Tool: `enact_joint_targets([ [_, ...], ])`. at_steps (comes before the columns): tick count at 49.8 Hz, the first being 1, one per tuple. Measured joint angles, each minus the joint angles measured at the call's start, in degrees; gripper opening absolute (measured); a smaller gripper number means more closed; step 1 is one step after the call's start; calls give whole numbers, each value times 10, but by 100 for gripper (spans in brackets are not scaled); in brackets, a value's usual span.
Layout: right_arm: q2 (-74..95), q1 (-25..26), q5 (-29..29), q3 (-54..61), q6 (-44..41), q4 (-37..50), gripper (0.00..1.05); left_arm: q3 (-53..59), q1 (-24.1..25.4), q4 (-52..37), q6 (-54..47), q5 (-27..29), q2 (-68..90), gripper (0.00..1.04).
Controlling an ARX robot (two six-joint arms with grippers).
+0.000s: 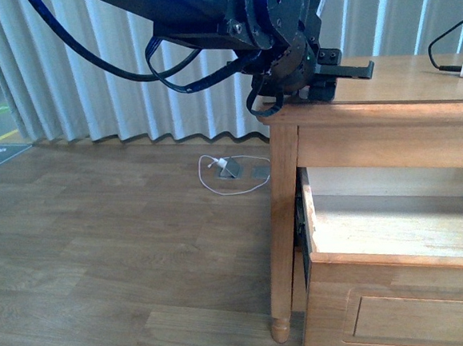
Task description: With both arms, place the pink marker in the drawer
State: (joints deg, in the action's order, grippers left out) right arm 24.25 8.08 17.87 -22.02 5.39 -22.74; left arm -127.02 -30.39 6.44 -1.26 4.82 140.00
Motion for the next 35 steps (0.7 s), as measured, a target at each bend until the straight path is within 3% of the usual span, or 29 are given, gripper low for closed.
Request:
enact_joint_targets([
  [5,0,0,0,0,0,0,96,40,5,-33,-12,-8,-19,15],
  [8,0,0,0,0,0,0,96,83,8,-71,-29,-27,-40,15],
  [17,0,0,0,0,0,0,96,239,19,-188,-65,-156,-122,15],
  [27,0,0,0,0,0,0,96,367,25,-212,-110,-281,-234,15],
  [35,0,0,0,0,0,0,96,446,25,-224,-143,-337,-291,15],
])
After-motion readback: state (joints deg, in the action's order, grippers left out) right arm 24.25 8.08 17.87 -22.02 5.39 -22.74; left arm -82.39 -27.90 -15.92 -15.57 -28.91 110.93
